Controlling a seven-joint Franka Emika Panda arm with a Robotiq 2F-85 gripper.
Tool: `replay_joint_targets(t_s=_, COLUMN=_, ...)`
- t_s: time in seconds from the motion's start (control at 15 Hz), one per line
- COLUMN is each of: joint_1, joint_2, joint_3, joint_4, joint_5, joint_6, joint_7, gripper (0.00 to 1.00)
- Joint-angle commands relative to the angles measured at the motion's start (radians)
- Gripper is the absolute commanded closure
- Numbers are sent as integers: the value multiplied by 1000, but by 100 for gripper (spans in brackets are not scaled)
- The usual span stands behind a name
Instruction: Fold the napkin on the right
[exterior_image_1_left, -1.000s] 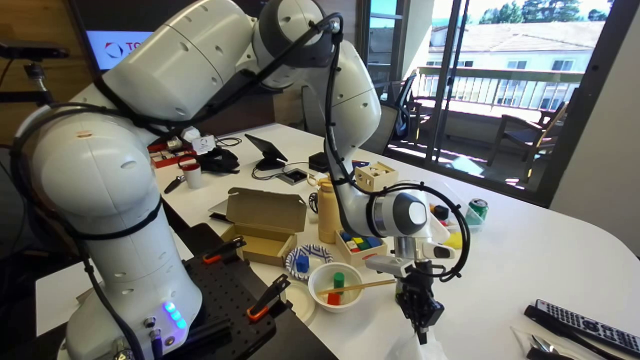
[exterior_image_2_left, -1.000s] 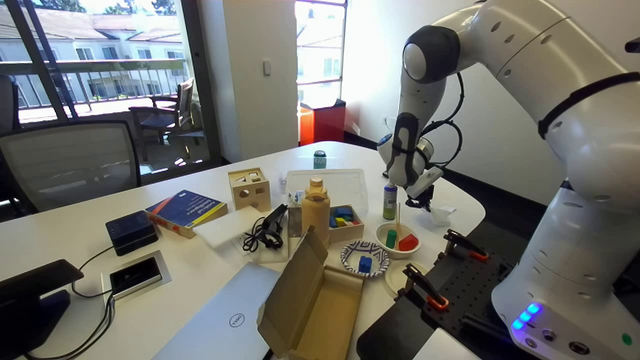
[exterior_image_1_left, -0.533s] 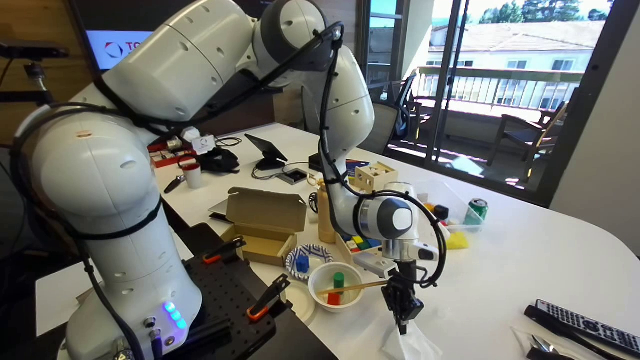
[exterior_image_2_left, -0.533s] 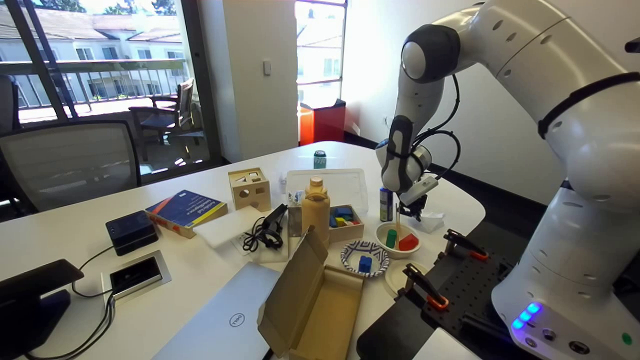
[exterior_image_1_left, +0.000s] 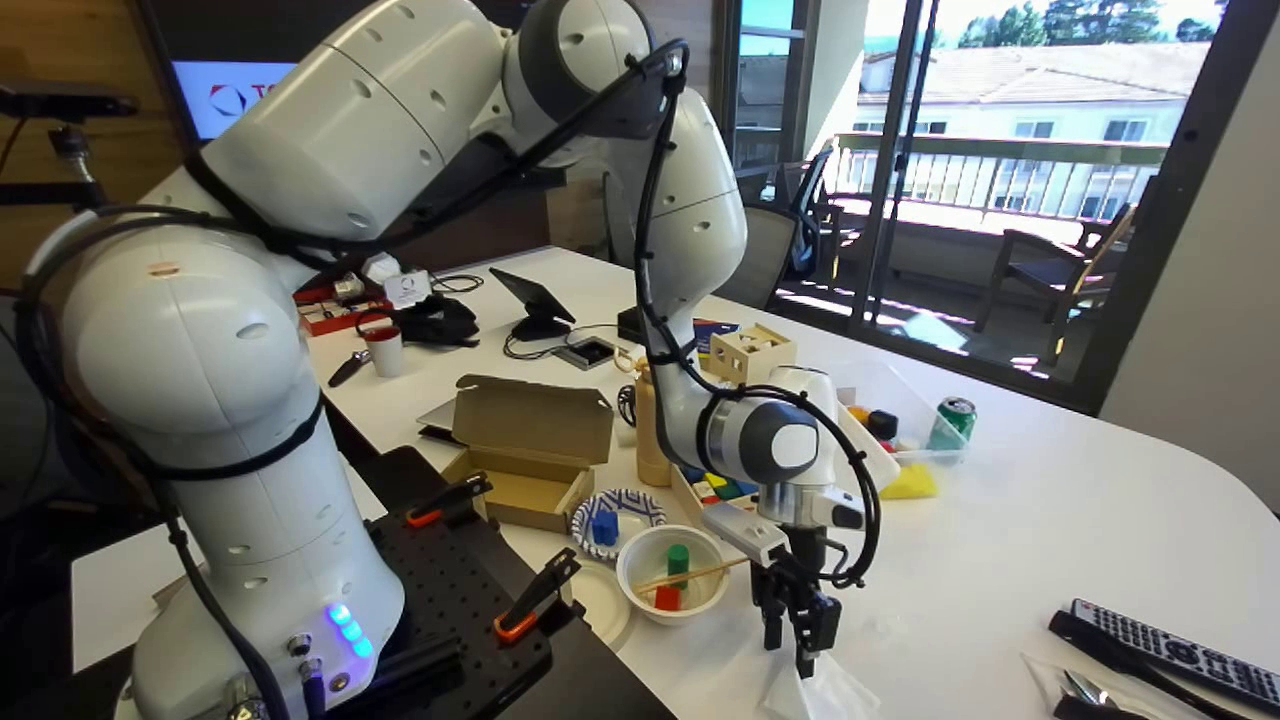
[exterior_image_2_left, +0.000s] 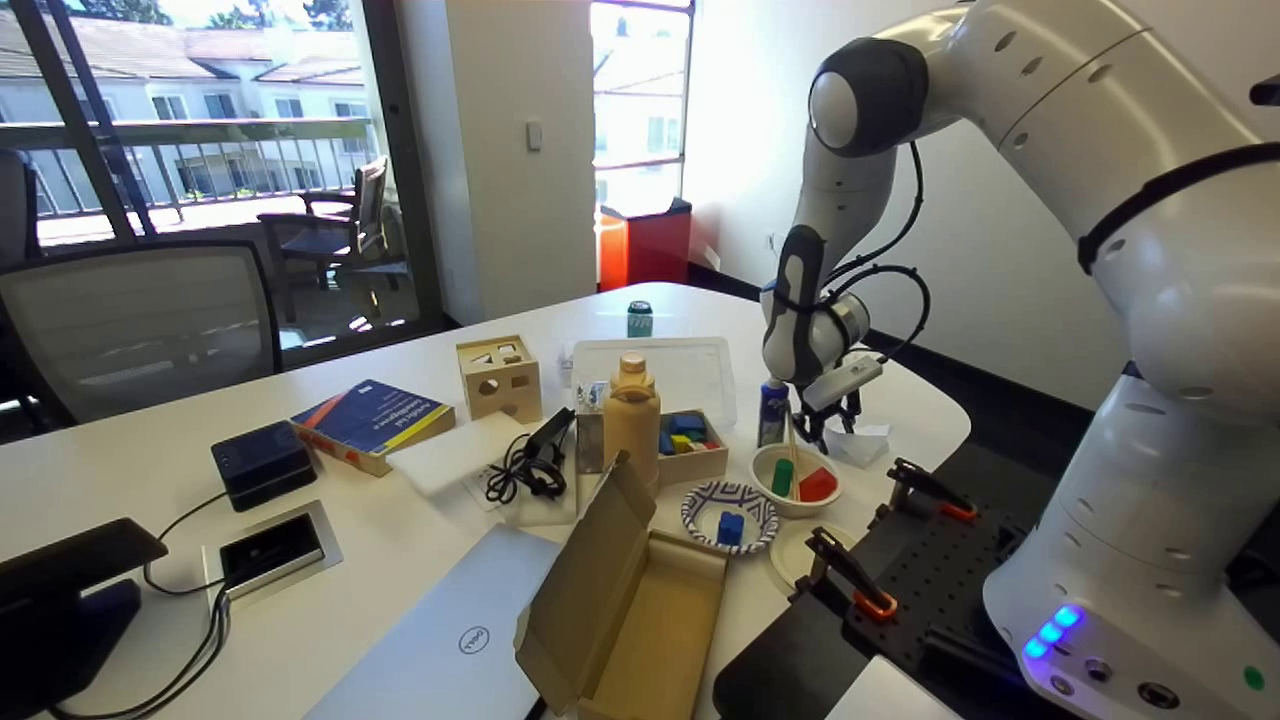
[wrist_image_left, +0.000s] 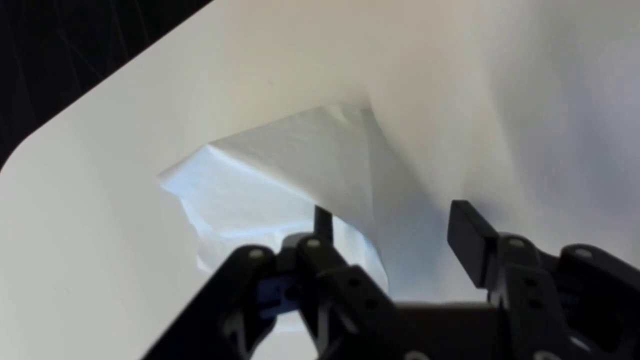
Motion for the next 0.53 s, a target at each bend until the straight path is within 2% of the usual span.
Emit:
replay_joint_targets(t_s=0.0, joint_1=-75, joint_2=-115, joint_3=57, joint_4=-77, joint_5=59, joint_6=-11, joint_7=-97, gripper=5)
replay_joint_targets(t_s=0.13, joint_1=-115, joint_2=-159, joint_3=84, joint_4=-101, joint_5=92, joint_6=-14, joint_7=-136, gripper=0)
replay_joint_targets(t_s=0.47, joint_1=-242, joint_2=-242, joint_3=142, joint_4=-120, joint_5=191, joint_6=-65, joint_7=-216, gripper=0)
